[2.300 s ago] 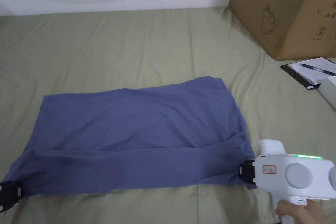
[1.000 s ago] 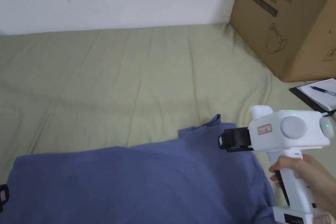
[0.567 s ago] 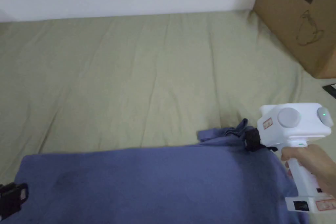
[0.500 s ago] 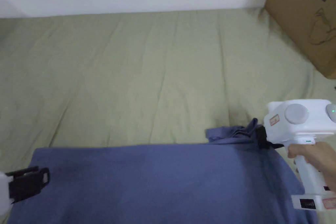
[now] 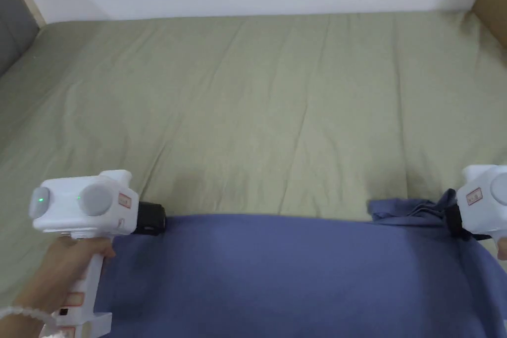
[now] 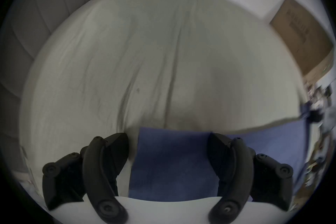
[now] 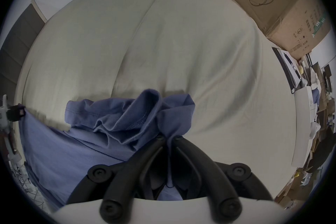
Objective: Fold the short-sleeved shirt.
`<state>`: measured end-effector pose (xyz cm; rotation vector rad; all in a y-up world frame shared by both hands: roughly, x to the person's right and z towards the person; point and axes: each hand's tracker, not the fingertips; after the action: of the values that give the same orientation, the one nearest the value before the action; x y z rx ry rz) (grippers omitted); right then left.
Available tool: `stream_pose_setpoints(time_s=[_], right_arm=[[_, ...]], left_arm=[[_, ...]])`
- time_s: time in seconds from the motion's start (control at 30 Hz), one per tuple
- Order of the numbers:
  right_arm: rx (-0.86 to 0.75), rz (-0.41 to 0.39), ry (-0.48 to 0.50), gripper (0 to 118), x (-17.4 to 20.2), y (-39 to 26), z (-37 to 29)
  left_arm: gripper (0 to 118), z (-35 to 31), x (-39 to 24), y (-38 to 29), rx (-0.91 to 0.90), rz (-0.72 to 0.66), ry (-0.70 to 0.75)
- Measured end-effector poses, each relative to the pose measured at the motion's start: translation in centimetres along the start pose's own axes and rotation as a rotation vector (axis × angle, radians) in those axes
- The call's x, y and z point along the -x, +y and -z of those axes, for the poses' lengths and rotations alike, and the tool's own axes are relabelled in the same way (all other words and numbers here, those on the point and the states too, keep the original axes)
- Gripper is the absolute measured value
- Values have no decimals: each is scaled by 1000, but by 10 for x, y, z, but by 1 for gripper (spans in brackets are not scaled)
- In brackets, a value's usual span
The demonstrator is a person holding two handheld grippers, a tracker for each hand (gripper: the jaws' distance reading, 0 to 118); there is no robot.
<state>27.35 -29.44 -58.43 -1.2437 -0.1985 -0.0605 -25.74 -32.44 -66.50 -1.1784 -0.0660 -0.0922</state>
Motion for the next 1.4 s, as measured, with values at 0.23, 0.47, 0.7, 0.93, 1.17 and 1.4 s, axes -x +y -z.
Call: stream_pose_setpoints(time_s=[0.23,0.47,0.7,0.93,1.17,1.4], right_arm=[[-88,111,101,1,-19,-5,-45],[-232,50,135,1,-38,-59,-144],[-259,8,155,1,-52,-176,-203],[-113,43,191,1,-48,-293,-165],[-21,22,48,88,-32,-328,-123],[-316,39,131,87,-32,-310,-205]], left_arm=[[2,-43,18,11,-37,-11,-80],[2,-149,38,-36,-235,-39,-191],[2,-229,41,-141,-314,39,-179],[2,-201,55,-258,-198,12,-192],[99,-163,53,-297,-140,-78,-185],[116,-212,85,-281,-311,-208,-282]])
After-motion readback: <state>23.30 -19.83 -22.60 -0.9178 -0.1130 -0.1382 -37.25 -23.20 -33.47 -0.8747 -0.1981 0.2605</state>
